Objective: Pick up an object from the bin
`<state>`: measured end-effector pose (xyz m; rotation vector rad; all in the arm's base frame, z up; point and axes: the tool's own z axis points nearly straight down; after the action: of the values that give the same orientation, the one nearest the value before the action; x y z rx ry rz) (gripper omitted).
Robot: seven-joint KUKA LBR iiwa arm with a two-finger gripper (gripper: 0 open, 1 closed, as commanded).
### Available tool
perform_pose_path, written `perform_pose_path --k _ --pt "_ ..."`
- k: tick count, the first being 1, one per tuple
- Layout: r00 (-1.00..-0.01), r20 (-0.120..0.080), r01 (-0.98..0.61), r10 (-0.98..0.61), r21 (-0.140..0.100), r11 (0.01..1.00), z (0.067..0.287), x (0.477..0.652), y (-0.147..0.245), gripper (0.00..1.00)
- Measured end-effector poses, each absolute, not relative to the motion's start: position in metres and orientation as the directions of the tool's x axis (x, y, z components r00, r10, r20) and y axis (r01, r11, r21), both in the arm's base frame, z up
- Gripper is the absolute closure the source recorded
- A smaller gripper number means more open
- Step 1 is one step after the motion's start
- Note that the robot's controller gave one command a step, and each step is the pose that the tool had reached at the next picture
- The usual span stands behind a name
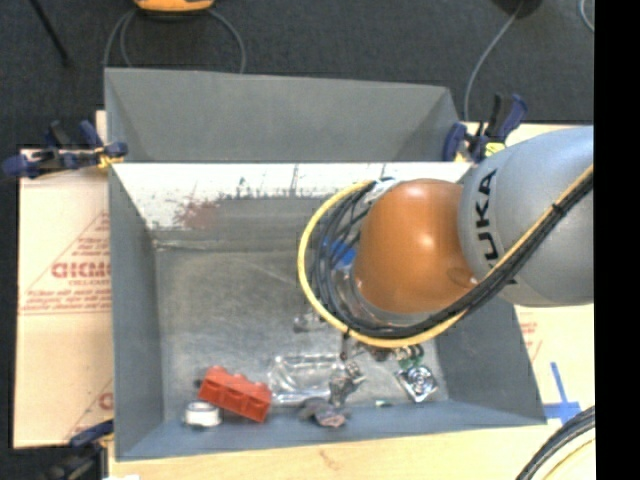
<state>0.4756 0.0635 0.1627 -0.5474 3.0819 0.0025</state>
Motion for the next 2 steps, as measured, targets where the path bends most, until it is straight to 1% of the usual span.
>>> perform_pose_path --k 1,2 --pt "-0.833 -0.026 -0.553 -0.553 -0.013 0.833 0.0767 0.4858 0.0564 0.00" --pt "-0.832 -0.030 -0.553 -0.553 -0.011 0.833 0.0776 0.4861 0.0585 1.00"
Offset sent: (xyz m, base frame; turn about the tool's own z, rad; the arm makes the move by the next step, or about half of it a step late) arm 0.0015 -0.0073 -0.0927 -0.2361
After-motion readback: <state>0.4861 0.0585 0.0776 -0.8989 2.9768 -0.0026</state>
